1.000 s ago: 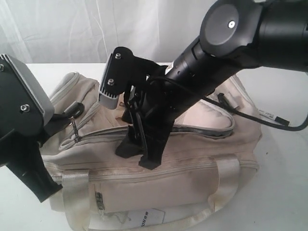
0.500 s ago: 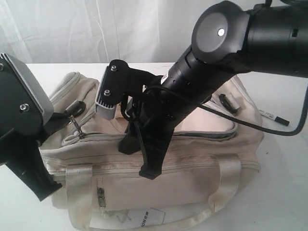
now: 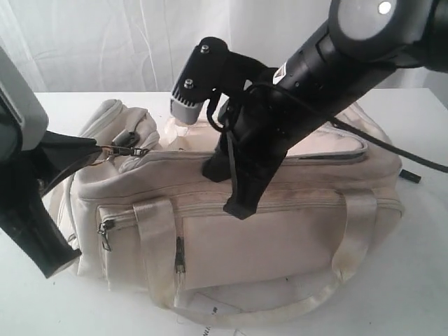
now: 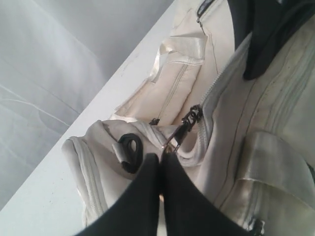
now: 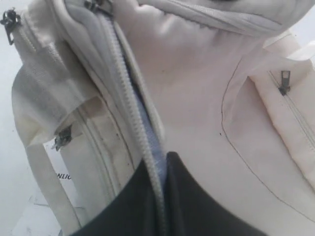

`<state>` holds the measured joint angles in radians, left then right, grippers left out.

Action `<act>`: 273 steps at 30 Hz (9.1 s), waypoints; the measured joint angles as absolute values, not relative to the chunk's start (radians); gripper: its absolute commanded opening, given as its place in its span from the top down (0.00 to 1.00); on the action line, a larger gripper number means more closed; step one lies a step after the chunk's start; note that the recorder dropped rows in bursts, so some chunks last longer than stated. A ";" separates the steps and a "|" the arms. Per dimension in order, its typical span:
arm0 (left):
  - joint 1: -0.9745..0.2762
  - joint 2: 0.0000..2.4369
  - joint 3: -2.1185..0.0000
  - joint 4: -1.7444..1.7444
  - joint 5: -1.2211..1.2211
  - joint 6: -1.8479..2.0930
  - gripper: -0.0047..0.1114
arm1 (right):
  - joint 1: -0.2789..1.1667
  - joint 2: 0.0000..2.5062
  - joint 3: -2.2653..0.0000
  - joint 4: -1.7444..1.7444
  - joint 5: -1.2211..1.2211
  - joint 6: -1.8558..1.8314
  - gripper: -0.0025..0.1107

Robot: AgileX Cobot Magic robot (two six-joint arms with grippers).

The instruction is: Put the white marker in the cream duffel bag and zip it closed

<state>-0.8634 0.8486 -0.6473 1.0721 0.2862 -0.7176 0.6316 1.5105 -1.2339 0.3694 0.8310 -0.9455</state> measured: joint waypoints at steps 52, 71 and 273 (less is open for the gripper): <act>-0.861 1.140 -0.799 1.071 0.141 -0.672 0.60 | 0.541 1.497 -1.163 0.409 1.019 -0.908 0.98; -0.861 1.146 -0.735 0.872 0.084 -0.676 0.60 | 0.543 1.497 -1.145 0.418 0.976 -0.928 0.98; -0.860 1.124 -0.734 0.721 0.115 -0.492 0.60 | 0.609 1.629 -1.227 0.380 0.743 -0.927 0.97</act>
